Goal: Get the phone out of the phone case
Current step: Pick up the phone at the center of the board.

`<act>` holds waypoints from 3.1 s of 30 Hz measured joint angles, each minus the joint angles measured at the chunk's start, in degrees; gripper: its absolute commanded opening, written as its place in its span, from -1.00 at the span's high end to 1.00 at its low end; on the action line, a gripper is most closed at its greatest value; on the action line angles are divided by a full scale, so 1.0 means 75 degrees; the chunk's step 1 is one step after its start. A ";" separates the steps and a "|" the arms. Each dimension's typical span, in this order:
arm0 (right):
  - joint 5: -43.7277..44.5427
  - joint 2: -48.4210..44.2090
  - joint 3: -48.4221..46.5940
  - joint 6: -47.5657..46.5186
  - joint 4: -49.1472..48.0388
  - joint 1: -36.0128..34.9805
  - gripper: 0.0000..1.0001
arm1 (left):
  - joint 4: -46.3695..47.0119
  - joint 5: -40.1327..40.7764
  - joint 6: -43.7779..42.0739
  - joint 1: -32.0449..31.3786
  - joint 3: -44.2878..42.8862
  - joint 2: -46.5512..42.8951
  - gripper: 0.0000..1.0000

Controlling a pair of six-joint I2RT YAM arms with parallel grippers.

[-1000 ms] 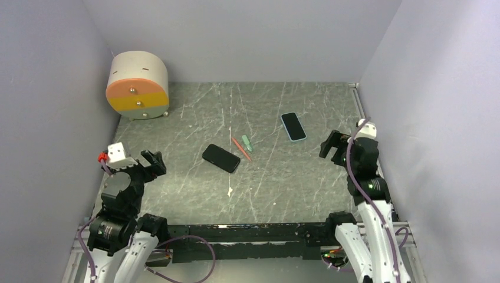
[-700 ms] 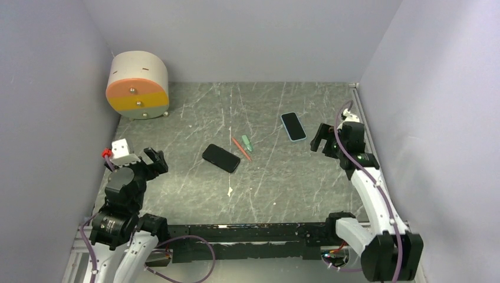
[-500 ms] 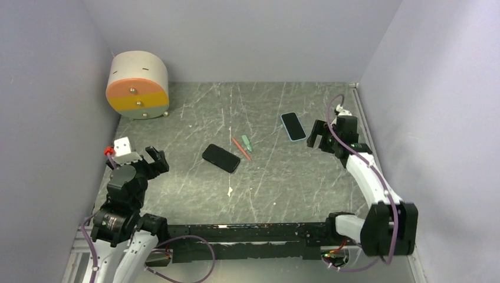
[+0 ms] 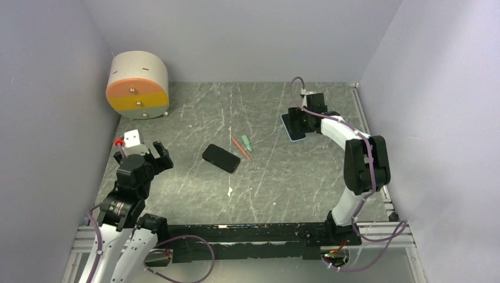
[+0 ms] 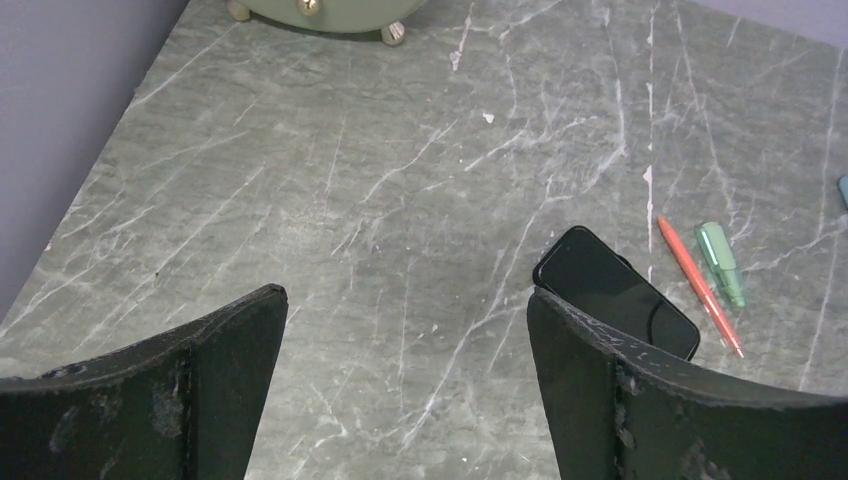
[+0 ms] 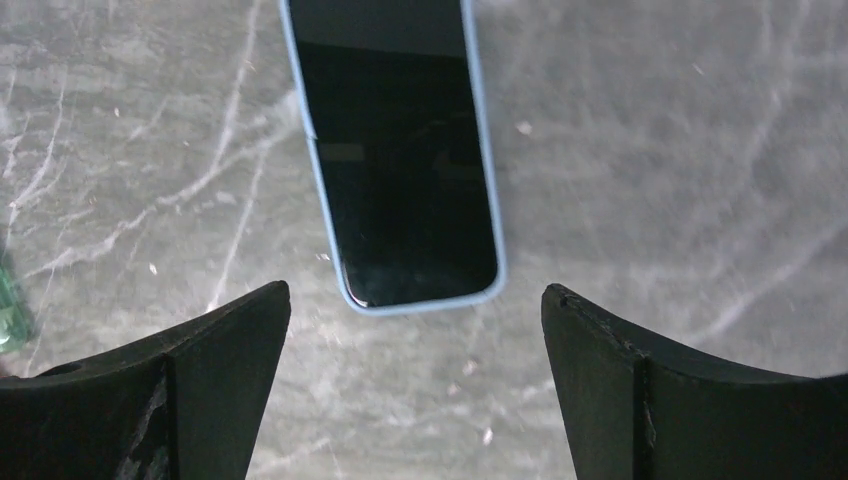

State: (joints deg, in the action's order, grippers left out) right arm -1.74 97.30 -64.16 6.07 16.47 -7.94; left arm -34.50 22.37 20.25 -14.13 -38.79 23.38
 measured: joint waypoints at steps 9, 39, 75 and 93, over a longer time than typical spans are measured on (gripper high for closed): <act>0.0493 0.1629 -0.1524 -0.0358 0.0519 -0.0618 -0.98 | 0.0044 -0.0160 -0.0149 0.0000 0.0000 0.1003 -0.89; 0.0414 0.3188 -0.3363 -0.0863 0.2177 -0.0659 -0.90 | 0.0664 -0.1976 -0.0341 0.0000 0.0111 0.2107 -0.89; -0.1547 0.1361 -0.0635 0.1518 0.0420 -0.1836 1.00 | 0.2235 -0.4680 0.2664 0.0000 -0.0219 0.4304 -0.89; -0.2652 -0.0017 0.0909 0.2500 -0.1536 -0.2597 1.00 | 0.3762 -0.6298 0.4511 -0.0245 -0.1154 0.7233 -0.72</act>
State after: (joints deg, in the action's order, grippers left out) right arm -21.63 97.17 -57.34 24.82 4.95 -27.42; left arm -6.28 -24.86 54.08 -15.97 -47.44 77.62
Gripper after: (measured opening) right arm 0.756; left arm 0.867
